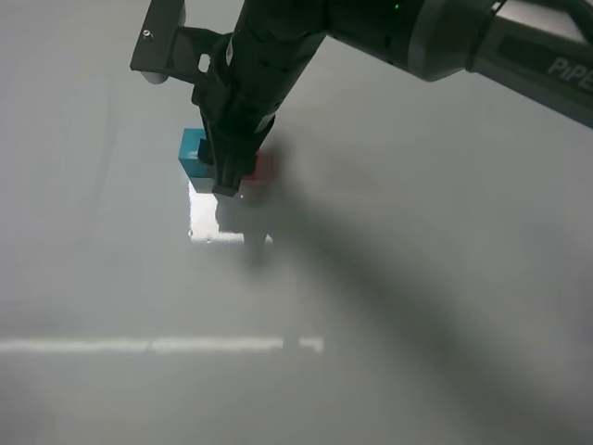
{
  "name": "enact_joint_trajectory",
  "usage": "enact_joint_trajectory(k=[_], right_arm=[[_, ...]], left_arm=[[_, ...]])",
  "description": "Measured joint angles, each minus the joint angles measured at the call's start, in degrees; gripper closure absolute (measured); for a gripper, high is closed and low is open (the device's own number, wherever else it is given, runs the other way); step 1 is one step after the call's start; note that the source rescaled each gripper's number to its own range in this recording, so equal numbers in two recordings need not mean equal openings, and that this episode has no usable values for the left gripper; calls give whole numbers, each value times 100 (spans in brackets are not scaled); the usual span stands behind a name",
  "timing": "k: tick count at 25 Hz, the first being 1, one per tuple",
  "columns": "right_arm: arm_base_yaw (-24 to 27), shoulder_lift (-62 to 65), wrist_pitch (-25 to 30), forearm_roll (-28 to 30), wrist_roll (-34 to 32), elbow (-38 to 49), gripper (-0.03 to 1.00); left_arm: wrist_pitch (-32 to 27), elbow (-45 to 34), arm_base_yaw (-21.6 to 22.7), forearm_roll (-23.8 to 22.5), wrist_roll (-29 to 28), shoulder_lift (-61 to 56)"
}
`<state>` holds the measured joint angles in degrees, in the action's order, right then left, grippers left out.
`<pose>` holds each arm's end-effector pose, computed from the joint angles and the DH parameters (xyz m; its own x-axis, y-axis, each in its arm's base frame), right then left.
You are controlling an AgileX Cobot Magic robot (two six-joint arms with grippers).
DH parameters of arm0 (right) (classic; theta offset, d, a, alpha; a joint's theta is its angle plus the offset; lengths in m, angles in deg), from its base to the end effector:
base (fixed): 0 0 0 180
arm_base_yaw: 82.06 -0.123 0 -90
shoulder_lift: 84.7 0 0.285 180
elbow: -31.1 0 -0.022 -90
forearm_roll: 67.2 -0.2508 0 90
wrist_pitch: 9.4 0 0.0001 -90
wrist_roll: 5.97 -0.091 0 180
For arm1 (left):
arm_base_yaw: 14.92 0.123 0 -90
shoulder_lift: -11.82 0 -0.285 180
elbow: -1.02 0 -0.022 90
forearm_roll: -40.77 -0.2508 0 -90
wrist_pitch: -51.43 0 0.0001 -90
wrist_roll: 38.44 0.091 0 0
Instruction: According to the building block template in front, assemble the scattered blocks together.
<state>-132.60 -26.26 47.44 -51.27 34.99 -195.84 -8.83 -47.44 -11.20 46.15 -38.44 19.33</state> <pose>0.3037 0.3361 0.3961 0.2234 -0.8988 -0.3772 -0.7279 0.1035 -0.6778 -0.0051 -0.0078 0.2788 -0.4392 -0.0752 -0.8952 -0.0122 0.9969 -0.0777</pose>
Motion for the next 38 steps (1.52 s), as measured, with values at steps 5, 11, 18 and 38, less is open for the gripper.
enact_joint_trajectory(k=[5, 11, 18, 38], right_arm=[[-154, 409, 373, 8, -179, 0, 30], [-390, 987, 539, 155, -276, 0, 25], [-385, 840, 531, 338, -386, 0, 25], [65, 720, -186, 422, -591, 876, 25]], left_arm=[[0, 0, 0, 0, 0, 0], [0, 0, 0, 0, 0, 0], [0, 0, 0, 0, 0, 0], [0, 0, 0, 0, 0, 0]])
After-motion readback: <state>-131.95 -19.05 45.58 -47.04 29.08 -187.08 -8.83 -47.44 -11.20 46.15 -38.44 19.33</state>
